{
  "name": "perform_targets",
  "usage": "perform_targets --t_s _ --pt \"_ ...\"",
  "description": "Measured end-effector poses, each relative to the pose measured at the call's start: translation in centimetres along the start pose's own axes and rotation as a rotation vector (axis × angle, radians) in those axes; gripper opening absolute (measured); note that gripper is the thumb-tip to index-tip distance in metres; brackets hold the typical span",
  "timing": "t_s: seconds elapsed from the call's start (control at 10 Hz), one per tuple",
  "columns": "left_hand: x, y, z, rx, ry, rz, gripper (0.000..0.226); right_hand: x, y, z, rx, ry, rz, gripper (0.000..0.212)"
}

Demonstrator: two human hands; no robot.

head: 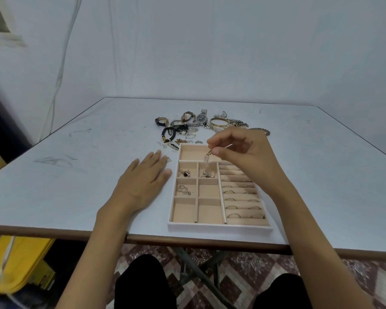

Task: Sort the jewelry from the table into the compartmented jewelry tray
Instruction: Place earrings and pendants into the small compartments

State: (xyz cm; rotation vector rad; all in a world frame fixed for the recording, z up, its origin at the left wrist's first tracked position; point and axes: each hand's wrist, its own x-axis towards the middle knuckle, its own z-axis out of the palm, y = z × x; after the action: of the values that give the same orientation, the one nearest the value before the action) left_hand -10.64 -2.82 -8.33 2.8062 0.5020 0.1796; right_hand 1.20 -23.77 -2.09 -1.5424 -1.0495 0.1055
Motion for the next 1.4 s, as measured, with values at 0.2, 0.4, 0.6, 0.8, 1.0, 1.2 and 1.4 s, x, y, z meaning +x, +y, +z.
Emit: perform_targets --t_s 0.2,0.4,0.6,0.8,1.0,1.2,1.4 --pt "0.1 0.1 -0.1 0.043 -0.029 -0.010 0.054 -1.4 -0.7 0.0 -0.003 -0.072 0.024 0.018" --pt "0.1 -0.1 0.0 0.020 -0.009 -0.004 0.054 -2.0 -0.8 0.5 -0.196 -0.181 0.066 0.023" --pt "0.1 -0.2 0.1 0.015 -0.009 -0.004 0.054 -2.1 -0.7 1.4 -0.466 -0.263 0.040 0.023" --pt "0.2 -0.2 0.1 0.010 -0.007 -0.003 0.054 -2.2 -0.9 2.3 -0.703 -0.300 0.073 0.023" --pt "0.1 -0.1 0.0 0.006 -0.004 -0.003 0.054 -2.2 -0.7 2.6 -0.736 -0.326 0.074 0.016" --pt "0.1 -0.1 0.0 0.005 -0.007 -0.005 0.054 -1.7 0.2 1.5 -0.461 -0.182 0.059 0.015" --pt "0.0 0.0 0.0 -0.002 0.001 -0.006 0.053 2.0 3.9 -1.9 -0.450 0.037 0.164 0.020"
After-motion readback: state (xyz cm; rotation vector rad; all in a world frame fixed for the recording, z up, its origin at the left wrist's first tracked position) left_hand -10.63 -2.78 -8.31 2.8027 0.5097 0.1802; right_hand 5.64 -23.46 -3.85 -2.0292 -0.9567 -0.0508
